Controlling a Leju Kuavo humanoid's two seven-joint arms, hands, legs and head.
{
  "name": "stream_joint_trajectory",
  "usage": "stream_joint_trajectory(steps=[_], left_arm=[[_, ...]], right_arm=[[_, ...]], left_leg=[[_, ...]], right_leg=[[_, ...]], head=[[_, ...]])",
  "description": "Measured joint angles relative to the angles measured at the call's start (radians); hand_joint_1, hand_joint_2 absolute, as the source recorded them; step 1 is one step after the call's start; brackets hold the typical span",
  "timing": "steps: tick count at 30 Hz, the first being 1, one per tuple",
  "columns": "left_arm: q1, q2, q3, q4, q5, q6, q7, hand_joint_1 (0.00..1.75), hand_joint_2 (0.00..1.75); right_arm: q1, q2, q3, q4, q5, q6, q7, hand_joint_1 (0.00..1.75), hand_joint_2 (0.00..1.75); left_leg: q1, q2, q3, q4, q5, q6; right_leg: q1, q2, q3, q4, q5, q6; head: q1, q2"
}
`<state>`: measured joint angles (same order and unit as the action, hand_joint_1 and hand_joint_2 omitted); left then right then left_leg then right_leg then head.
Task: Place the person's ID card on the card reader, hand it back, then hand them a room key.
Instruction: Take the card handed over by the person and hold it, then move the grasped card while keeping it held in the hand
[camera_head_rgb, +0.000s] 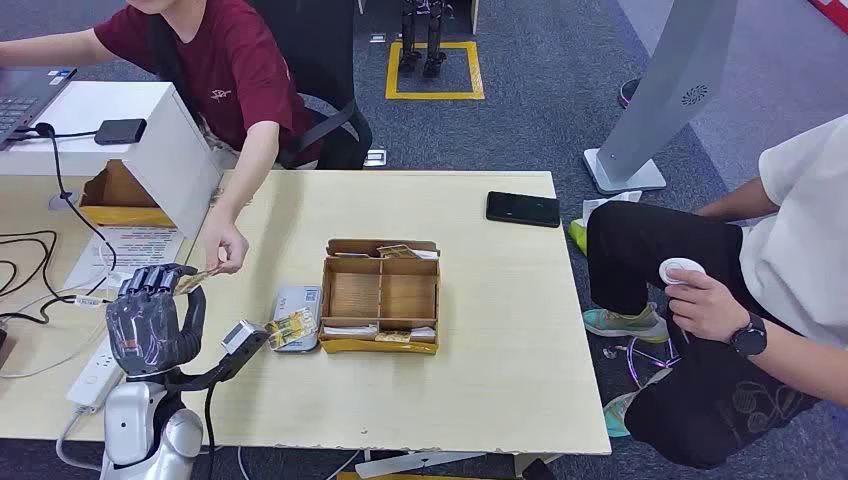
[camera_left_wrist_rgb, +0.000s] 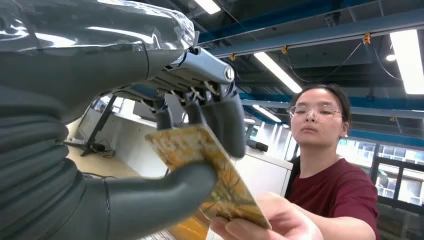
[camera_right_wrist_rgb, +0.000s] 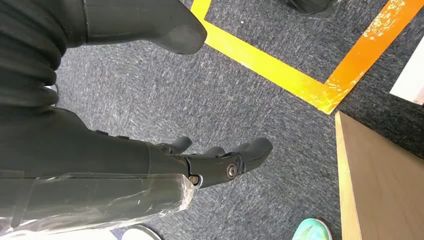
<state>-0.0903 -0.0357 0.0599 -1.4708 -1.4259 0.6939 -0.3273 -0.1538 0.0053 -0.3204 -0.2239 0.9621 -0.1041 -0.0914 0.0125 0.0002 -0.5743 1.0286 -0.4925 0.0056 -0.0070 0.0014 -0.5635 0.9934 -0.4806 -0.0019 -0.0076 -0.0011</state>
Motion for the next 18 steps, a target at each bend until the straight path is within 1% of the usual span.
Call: stream_joint_trajectory(steps=[7, 10, 13, 14, 16, 18], left_arm=[[-0.004, -0.010, 0.010, 0.006, 0.016, 0.000, -0.024, 1.75, 1.75], [-0.004, -0.019, 0.020, 0.011, 0.050, 0.000, -0.062, 1.75, 1.75], [-0.008, -0.043, 0.043, 0.024, 0.163, 0.000, -0.147, 1.75, 1.75], [-0.011, -0.052, 0.050, 0.031, 0.216, 0.000, -0.163, 1.75, 1.75], [-0.015, -0.065, 0.056, 0.046, 0.312, 0.000, -0.159, 1.75, 1.75], [-0.018, -0.071, 0.053, 0.058, 0.389, -0.001, -0.125, 1.75, 1.75]], right_arm=[[0.000, 0.000, 0.000, 0.000, 0.001, 0.000, 0.000, 0.00, 1.75], [0.000, 0.000, 0.000, 0.000, 0.002, 0.000, 0.000, 0.00, 1.75], [0.000, 0.000, 0.000, 0.000, 0.002, -0.002, 0.000, 0.00, 1.75], [0.000, 0.000, 0.000, 0.000, 0.002, -0.003, -0.001, 0.00, 1.75], [0.000, 0.001, -0.001, 0.000, 0.001, -0.006, -0.002, 0.00, 1.75], [0.001, 0.003, -0.002, 0.000, 0.001, -0.010, -0.003, 0.00, 1.75]], left_leg=[[0.000, 0.000, 0.000, 0.000, 0.000, 0.000], [0.000, 0.000, 0.000, 0.000, 0.000, 0.000], [0.000, 0.000, 0.000, 0.000, 0.000, 0.000], [0.000, 0.000, 0.000, 0.000, 0.000, 0.000], [0.000, 0.000, 0.000, 0.000, 0.000, 0.000], [0.000, 0.000, 0.000, 0.000, 0.000, 0.000]], right_leg=[[0.000, 0.000, 0.000, 0.000, 0.000, 0.000], [0.000, 0.000, 0.000, 0.000, 0.000, 0.000], [0.000, 0.000, 0.000, 0.000, 0.000, 0.000], [0.000, 0.000, 0.000, 0.000, 0.000, 0.000], [0.000, 0.000, 0.000, 0.000, 0.000, 0.000], [0.000, 0.000, 0.000, 0.000, 0.000, 0.000]], head=[[0.000, 0.000], [0.000, 0.000], [0.000, 0.000], [0.000, 0.000], [0.000, 0.000], [0.000, 0.000]])
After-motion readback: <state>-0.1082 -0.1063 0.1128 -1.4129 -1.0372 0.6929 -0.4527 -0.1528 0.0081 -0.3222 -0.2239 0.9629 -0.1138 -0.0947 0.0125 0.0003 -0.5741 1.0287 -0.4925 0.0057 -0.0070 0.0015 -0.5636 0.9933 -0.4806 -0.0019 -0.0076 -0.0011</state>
